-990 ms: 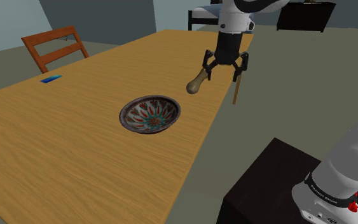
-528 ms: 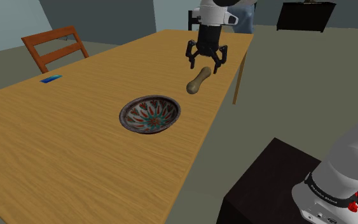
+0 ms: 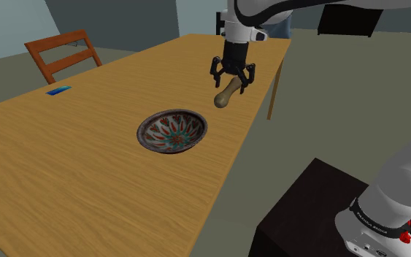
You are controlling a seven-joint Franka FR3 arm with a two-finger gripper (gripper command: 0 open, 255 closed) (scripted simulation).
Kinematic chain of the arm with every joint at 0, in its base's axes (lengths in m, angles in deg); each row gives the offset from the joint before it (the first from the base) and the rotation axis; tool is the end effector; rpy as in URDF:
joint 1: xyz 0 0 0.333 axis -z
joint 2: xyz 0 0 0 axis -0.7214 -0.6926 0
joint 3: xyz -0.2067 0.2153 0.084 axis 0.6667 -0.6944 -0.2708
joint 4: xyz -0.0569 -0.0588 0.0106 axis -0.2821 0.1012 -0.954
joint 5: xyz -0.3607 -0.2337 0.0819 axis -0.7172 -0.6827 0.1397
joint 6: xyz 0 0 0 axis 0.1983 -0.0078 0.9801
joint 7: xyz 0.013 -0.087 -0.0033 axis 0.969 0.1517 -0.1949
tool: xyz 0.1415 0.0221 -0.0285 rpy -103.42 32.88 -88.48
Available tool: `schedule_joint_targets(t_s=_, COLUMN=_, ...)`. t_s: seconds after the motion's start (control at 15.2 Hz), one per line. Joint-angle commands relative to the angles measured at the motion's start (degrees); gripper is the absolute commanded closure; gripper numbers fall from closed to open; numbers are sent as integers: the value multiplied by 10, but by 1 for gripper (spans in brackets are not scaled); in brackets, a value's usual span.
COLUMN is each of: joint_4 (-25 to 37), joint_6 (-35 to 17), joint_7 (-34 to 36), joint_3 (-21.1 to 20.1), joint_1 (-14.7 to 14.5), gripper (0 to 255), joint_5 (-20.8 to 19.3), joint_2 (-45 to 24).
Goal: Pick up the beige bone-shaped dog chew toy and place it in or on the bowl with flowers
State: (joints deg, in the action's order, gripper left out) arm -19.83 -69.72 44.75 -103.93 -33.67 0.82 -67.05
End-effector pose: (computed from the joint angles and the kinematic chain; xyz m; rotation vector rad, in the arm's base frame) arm 0.5688 0.1152 0.5114 -2.5013 1.7154 0.0292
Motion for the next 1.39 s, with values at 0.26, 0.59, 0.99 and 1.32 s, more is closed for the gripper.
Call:
schedule_joint_targets(t_s=0.26, joint_4=-5, joint_6=-6, joint_7=1, joint_3=-1, joint_1=-1, gripper=0, joint_5=0, joint_2=0)
schedule_joint_targets(t_s=0.59, joint_4=-5, joint_6=-5, joint_7=1, joint_3=-1, joint_1=-1, gripper=255, joint_5=0, joint_2=0)
schedule_joint_targets(t_s=0.99, joint_4=-5, joint_6=-5, joint_7=1, joint_3=-1, joint_1=-1, gripper=255, joint_5=0, joint_2=0)
schedule_joint_targets(t_s=1.32, joint_4=28, joint_6=25, joint_7=4, joint_3=0, joint_1=0, gripper=255, joint_5=-2, joint_2=-2)
